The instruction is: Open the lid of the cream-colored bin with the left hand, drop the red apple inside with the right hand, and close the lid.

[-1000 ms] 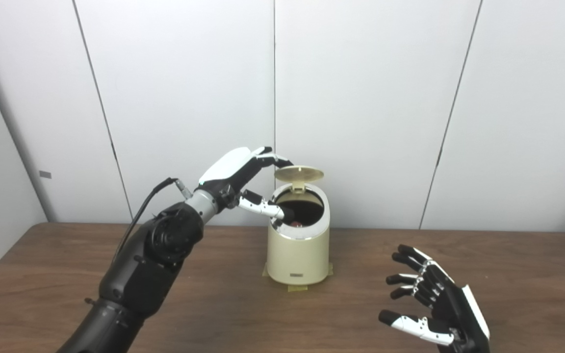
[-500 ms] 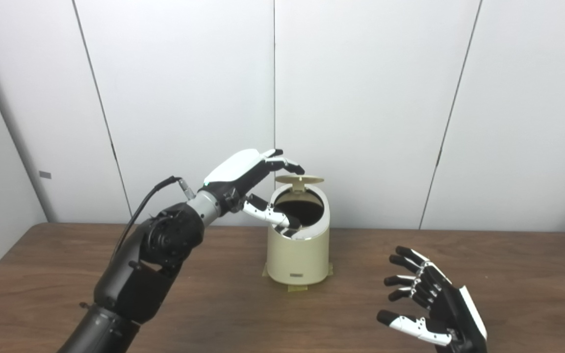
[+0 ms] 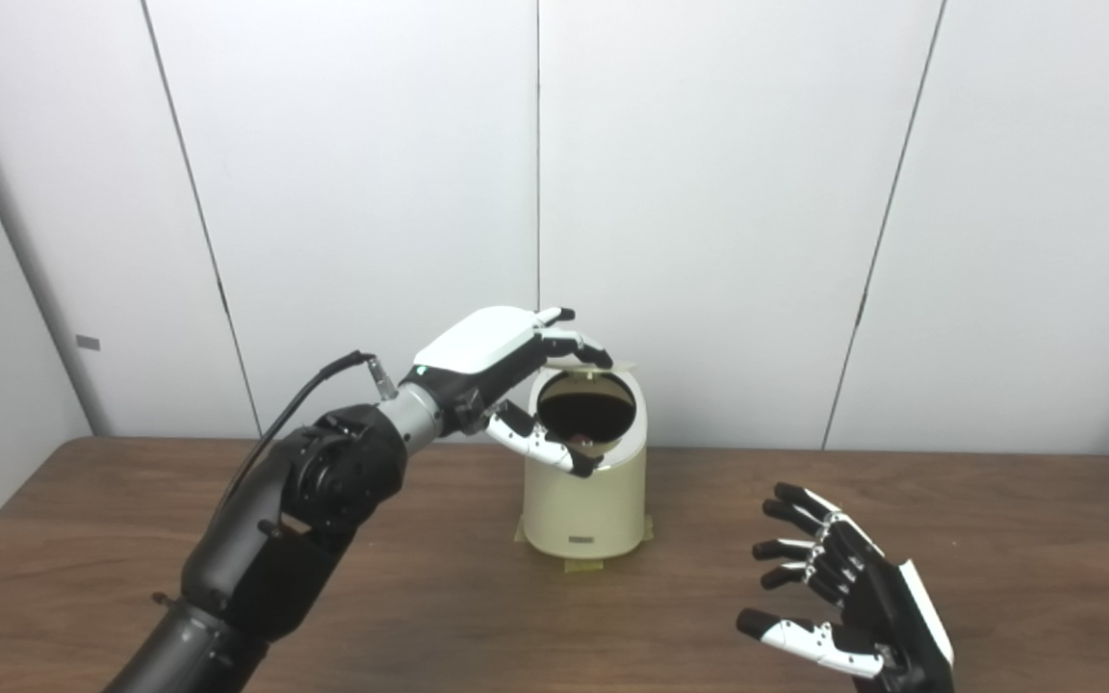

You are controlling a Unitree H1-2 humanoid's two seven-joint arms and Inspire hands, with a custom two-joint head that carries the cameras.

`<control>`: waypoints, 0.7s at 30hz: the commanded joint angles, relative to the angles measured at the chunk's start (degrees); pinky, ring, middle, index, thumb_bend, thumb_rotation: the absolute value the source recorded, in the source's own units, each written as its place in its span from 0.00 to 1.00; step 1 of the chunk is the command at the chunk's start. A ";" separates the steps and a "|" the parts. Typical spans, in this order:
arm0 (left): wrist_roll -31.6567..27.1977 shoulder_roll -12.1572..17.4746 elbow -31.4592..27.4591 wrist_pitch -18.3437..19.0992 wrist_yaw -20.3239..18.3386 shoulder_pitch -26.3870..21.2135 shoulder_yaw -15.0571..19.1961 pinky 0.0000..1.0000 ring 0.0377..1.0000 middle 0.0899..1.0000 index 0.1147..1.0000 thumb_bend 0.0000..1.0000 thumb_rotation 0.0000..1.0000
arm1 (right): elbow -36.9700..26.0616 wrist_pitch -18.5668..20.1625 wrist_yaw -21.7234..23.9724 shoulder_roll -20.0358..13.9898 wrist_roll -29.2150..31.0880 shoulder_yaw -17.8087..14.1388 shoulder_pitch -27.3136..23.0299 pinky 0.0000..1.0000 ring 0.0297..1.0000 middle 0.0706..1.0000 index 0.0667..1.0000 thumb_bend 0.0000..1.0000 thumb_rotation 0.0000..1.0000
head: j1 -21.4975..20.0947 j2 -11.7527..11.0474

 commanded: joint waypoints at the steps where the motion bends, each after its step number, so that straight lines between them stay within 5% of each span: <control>1: 1.38 1.15 -1.33 -0.68 1.01 -2.03 0.13 1.00 0.98 0.79 0.76 0.92 0.36 | -2.46 -0.73 -0.29 -0.05 0.19 -0.05 -1.82 0.50 0.62 0.77 0.78 0.78 0.17 | -0.04 0.13; 21: 5.79 1.88 -1.76 -2.55 1.59 0.18 -0.15 1.00 0.96 0.77 0.74 0.94 0.35 | -3.56 -0.20 -0.24 -0.17 0.07 0.15 -1.50 0.51 0.61 0.76 0.78 0.79 0.19 | 0.03 1.14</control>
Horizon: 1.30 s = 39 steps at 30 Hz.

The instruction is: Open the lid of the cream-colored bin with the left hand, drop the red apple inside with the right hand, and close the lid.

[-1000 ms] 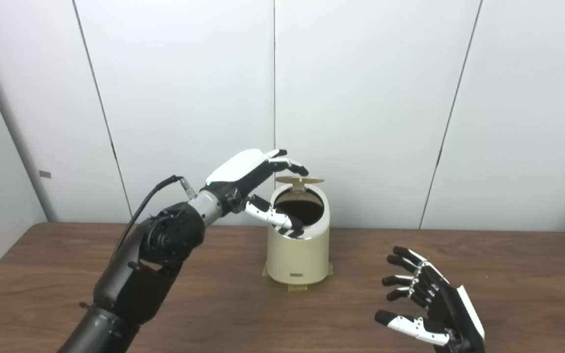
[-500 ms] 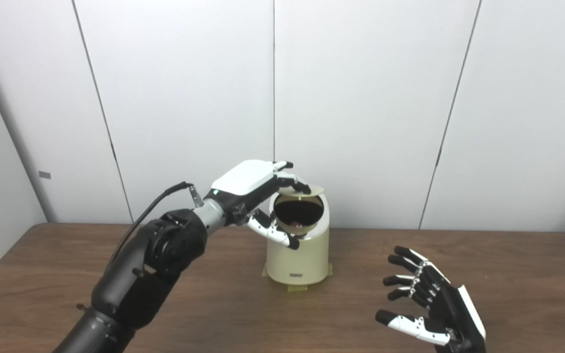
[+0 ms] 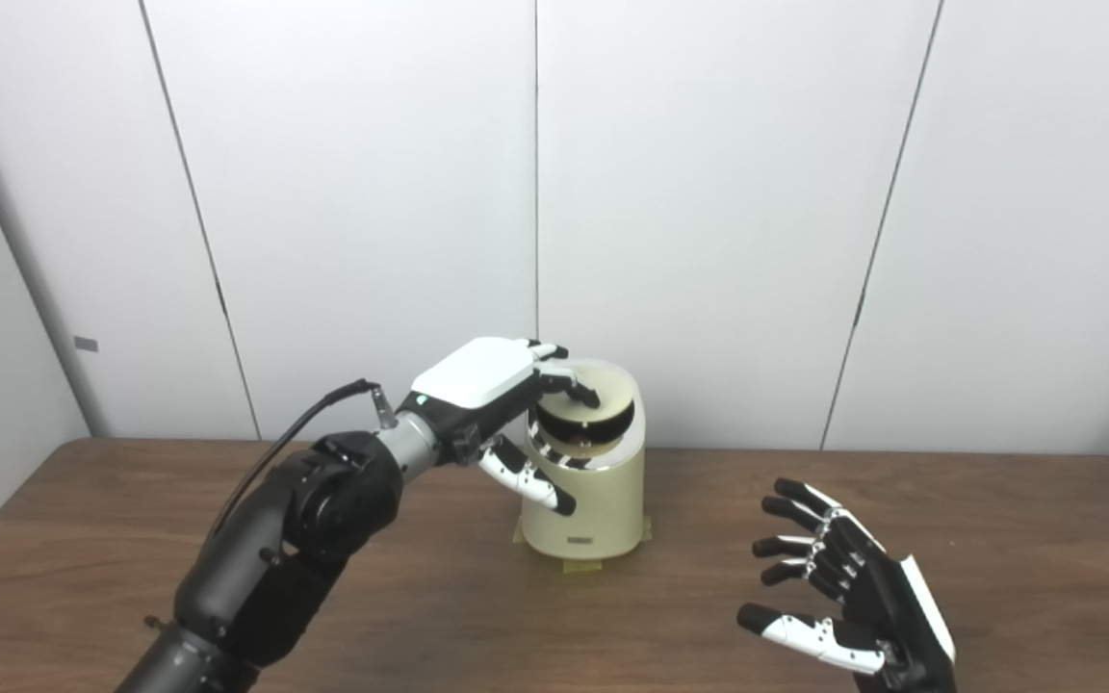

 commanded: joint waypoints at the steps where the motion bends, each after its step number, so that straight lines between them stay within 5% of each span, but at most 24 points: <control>1: 0.74 1.38 -1.68 -0.56 1.37 -2.06 0.64 1.00 0.96 0.77 0.75 0.94 0.36 | -2.06 -1.34 -0.01 -0.20 0.21 0.06 -1.59 0.50 0.61 0.76 0.78 0.79 0.19 | -0.06 0.00; 14: 1.20 0.36 -0.93 -2.62 1.76 0.16 -0.40 1.00 0.95 0.77 0.77 0.92 0.37 | -2.82 -0.26 -0.34 0.05 -0.54 0.40 -1.61 0.50 0.61 0.76 0.77 0.80 0.20 | -0.50 0.57; 28: 8.05 0.74 1.09 -2.53 0.91 1.05 -5.78 1.00 1.00 0.98 0.95 0.96 0.39 | -3.90 0.32 -0.49 0.22 -0.55 0.18 -1.39 0.51 0.60 0.76 0.78 0.79 0.19 | -0.66 1.27; 39: 8.17 1.25 0.28 -2.37 -0.64 1.35 -6.05 1.00 1.00 0.93 0.91 0.97 0.39 | -3.81 0.54 -0.58 0.10 -0.83 0.23 -1.57 0.51 0.61 0.76 0.77 0.78 0.19 | -0.30 1.50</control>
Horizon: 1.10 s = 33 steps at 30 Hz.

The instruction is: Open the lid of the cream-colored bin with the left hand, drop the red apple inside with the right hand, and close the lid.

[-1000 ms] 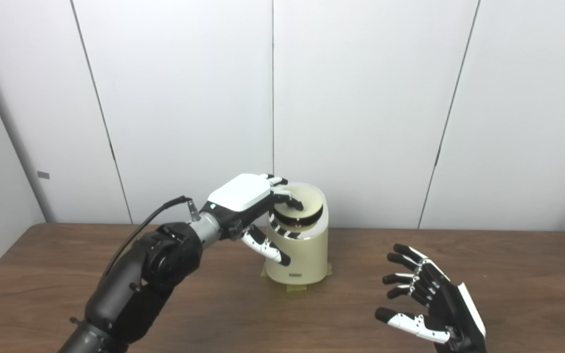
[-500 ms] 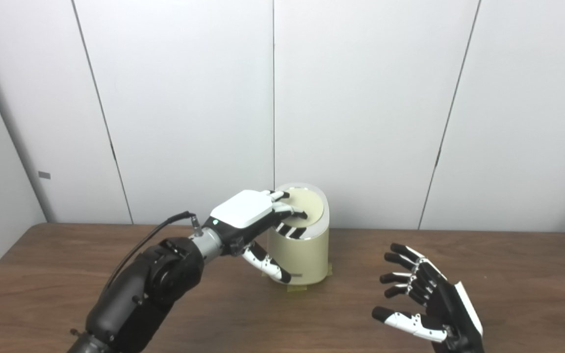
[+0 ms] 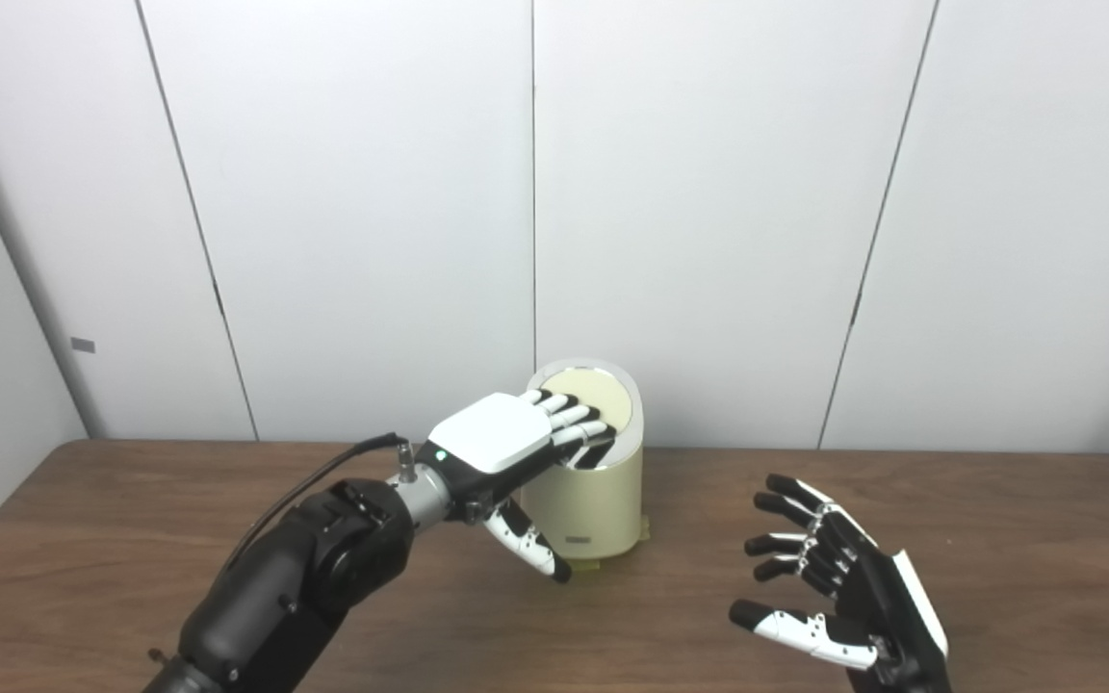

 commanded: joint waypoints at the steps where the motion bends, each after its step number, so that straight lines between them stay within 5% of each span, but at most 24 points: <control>1: -0.15 1.00 -0.37 0.23 -1.65 -1.26 -0.13 1.00 1.00 0.92 0.90 0.97 0.38 | -1.82 -1.32 -0.35 -0.22 -0.12 -0.07 -1.80 0.50 0.61 0.76 0.77 0.78 0.19 | -0.03 0.10; 19: -1.66 2.13 -1.65 0.15 -2.09 -2.12 0.46 1.00 1.00 0.78 0.77 0.97 0.41 | -1.30 -1.38 -0.22 -0.10 0.10 -0.08 -2.03 0.51 0.61 0.76 0.78 0.79 0.22 | -0.01 0.00; 25: -1.63 0.11 -3.61 1.59 6.51 -0.73 5.70 1.00 1.00 0.98 0.98 0.85 0.41 | -0.66 -2.16 -0.11 -0.17 0.51 -0.18 -2.01 0.50 0.61 0.77 0.78 0.79 0.21 | 0.18 -0.16; 33: -9.30 -4.57 -9.56 2.59 16.47 4.47 16.67 1.00 1.00 0.99 1.00 0.76 0.33 | -1.08 -1.55 -0.35 -0.39 -0.10 -0.29 -1.81 0.52 0.61 0.76 0.77 0.79 0.21 | 0.26 -0.08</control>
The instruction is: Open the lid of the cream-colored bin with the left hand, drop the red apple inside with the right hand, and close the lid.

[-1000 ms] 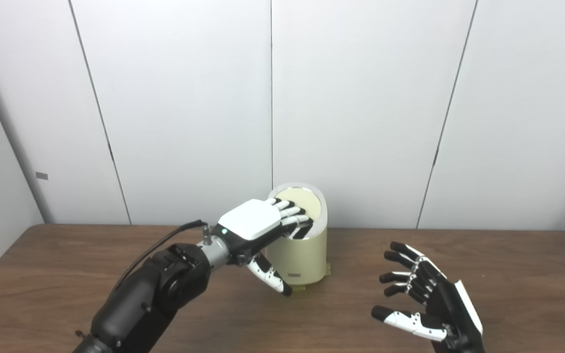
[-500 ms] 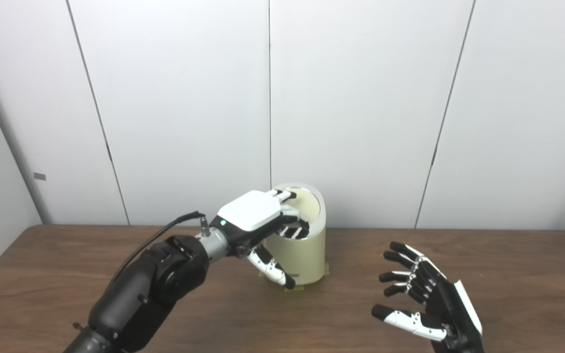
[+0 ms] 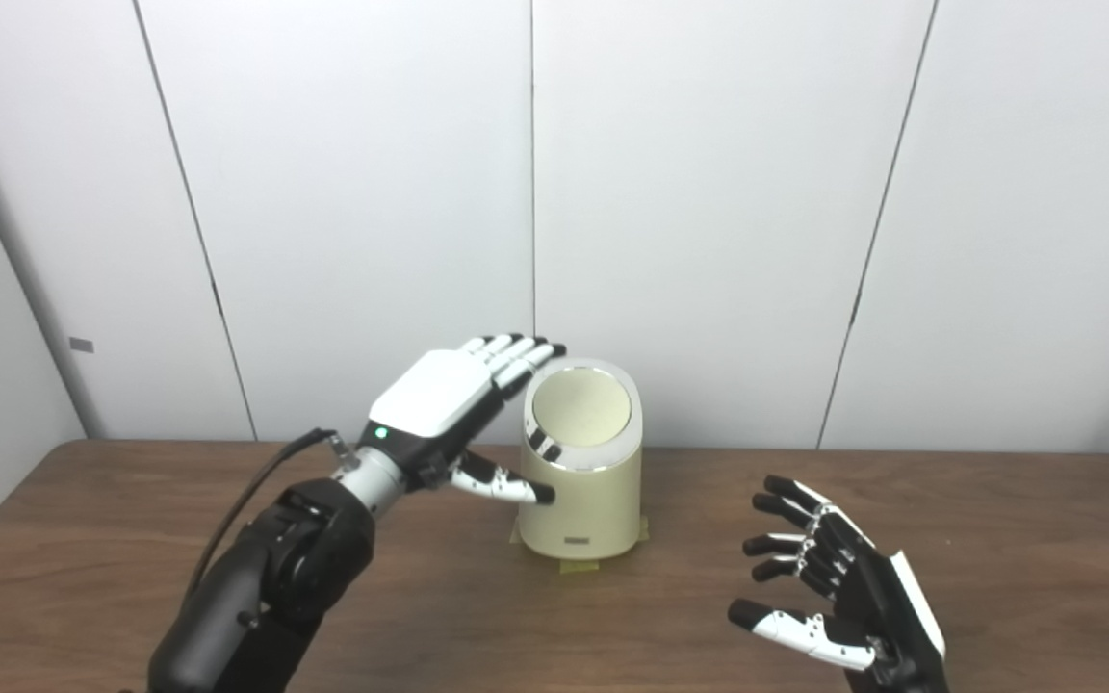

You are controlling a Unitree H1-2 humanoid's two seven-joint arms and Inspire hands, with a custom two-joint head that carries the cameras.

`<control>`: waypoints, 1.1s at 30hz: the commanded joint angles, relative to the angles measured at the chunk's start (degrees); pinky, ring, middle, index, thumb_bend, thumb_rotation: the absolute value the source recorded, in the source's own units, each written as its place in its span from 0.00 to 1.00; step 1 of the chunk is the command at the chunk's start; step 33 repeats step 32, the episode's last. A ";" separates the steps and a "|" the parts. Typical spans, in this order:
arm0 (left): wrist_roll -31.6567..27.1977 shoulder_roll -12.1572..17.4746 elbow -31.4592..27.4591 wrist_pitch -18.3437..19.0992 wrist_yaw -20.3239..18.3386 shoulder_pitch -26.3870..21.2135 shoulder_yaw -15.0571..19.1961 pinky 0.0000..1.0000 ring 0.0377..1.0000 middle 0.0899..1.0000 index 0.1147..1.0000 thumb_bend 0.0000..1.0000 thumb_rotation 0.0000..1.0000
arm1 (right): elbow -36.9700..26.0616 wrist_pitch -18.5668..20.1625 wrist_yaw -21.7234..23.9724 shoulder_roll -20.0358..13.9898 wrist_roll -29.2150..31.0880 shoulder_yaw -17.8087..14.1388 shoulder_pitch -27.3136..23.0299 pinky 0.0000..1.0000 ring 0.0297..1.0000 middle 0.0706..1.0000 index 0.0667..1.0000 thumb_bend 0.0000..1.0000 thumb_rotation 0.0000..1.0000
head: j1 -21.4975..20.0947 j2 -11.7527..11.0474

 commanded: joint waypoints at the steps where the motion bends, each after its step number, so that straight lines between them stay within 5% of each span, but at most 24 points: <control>1: -4.97 -1.71 -3.15 0.39 2.67 0.16 2.63 0.98 1.00 0.98 0.98 0.74 0.33 | -1.25 -1.64 -0.34 -0.47 -0.15 -0.24 -1.74 0.52 0.61 0.76 0.77 0.79 0.22 | 0.05 0.13; 5: -15.52 -4.58 -6.04 1.27 1.73 4.95 6.65 0.86 0.93 0.92 0.92 0.72 0.26 | -1.12 -2.15 -0.29 -0.73 -0.13 -0.37 -1.77 0.51 0.60 0.76 0.77 0.78 0.21 | 0.10 0.27; 9: -26.73 -7.71 -9.75 4.96 -0.18 11.73 9.69 0.61 0.75 0.79 0.82 0.71 0.20 | -1.04 -2.50 -0.17 -0.86 0.62 -0.61 -1.74 0.50 0.60 0.76 0.78 0.77 0.17 | 0.11 0.38; 13: -33.44 -9.96 -11.61 5.53 -0.55 17.87 11.17 0.51 0.58 0.65 0.71 0.68 0.16 | -1.31 -2.18 -0.41 -0.98 0.31 -0.83 -1.67 0.51 0.61 0.76 0.78 0.77 0.18 | 0.04 0.63; 17: -37.21 -11.25 -11.37 3.03 -0.48 22.99 11.68 0.46 0.53 0.59 0.68 0.64 0.19 | -1.35 -2.36 -0.59 -1.02 0.48 -1.16 -1.64 0.52 0.62 0.76 0.77 0.78 0.17 | -0.10 0.80; 23: -39.89 -11.12 -10.04 1.42 -1.09 25.85 11.46 0.47 0.56 0.62 0.70 0.69 0.32 | -1.59 -2.48 -0.46 -1.23 0.39 -1.31 -1.34 0.52 0.63 0.76 0.78 0.78 0.19 | -0.73 0.93; 33: -38.56 -11.37 -10.02 3.44 0.17 25.87 11.53 0.48 0.59 0.65 0.71 0.67 0.30 | -1.00 -2.67 -0.51 -1.34 1.39 -2.00 -1.30 0.52 0.64 0.77 0.76 0.79 0.18 | -0.54 1.04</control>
